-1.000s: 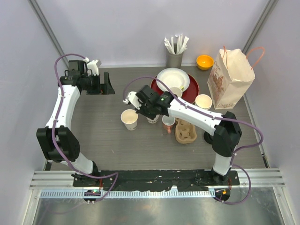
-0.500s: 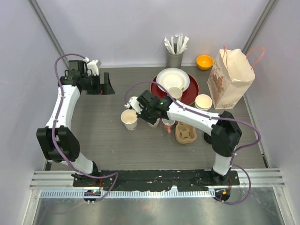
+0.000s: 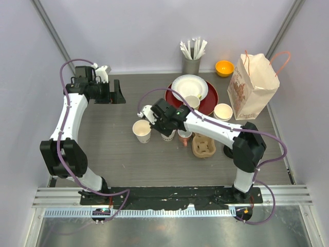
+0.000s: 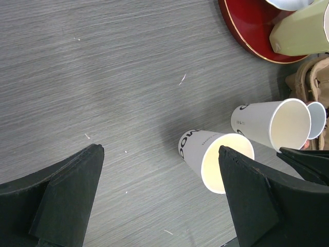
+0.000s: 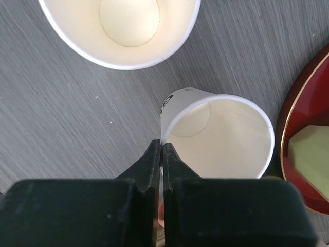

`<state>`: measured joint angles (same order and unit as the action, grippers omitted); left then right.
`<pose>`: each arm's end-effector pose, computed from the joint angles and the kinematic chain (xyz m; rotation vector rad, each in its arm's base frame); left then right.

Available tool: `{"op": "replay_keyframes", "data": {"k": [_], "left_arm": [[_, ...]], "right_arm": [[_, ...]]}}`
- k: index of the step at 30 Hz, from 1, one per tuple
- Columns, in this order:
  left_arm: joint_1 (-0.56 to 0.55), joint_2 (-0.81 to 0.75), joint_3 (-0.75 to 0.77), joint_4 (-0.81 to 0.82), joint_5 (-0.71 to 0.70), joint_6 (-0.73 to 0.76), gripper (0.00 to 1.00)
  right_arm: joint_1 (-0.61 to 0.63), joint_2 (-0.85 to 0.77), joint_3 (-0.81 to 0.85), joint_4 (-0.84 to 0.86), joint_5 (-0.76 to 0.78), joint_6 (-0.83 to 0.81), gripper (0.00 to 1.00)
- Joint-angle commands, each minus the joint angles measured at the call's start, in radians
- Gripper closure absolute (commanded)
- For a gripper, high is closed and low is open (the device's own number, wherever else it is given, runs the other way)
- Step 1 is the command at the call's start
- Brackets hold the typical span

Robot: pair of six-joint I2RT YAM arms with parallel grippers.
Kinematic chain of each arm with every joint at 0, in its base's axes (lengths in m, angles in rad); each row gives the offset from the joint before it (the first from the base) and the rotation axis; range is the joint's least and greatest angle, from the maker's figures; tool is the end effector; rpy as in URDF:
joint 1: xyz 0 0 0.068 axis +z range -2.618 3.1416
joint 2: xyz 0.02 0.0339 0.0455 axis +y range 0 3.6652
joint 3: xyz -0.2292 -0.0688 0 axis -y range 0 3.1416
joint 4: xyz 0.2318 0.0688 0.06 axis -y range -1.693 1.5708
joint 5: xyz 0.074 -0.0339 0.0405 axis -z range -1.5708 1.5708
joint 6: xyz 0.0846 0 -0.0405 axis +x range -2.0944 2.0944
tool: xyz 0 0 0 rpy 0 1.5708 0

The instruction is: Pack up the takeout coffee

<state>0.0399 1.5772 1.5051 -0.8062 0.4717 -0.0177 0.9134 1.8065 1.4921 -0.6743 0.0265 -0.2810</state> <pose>0.3536 -0.0244 0.2709 0.1383 2.3944 -0.5646 0.2460 0.3150 0.1893 -1.4382 2.1331 0.2072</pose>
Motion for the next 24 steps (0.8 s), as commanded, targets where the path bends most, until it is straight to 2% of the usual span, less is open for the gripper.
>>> {"op": "replay_keyframes", "data": {"k": [1, 14, 17, 18, 21, 24], "left_arm": [[0.005, -0.031, 0.033, -0.004, 0.008, 0.012, 0.02], [0.005, -0.037, 0.033, -0.007, 0.013, 0.013, 0.02], [0.006, -0.04, 0.032, -0.007, 0.015, 0.013, 0.02], [0.006, -0.039, 0.032, -0.005, 0.013, 0.013, 0.01], [0.005, -0.037, 0.033, -0.007, 0.018, 0.013, 0.02], [0.005, -0.037, 0.033, -0.008, 0.021, 0.013, 0.01]], "right_arm": [[0.007, -0.079, 0.004, 0.004, -0.059, 0.023, 0.99], [0.024, -0.067, -0.015, 0.002, -0.039, 0.025, 0.98], [0.028, -0.061, -0.018, 0.001, -0.031, 0.025, 0.92], [0.031, -0.061, -0.018, -0.002, -0.031, 0.025, 0.83], [0.036, -0.07, -0.015, -0.008, -0.031, 0.025, 0.66], [0.042, -0.084, 0.006, -0.027, -0.037, 0.034, 0.58]]}}
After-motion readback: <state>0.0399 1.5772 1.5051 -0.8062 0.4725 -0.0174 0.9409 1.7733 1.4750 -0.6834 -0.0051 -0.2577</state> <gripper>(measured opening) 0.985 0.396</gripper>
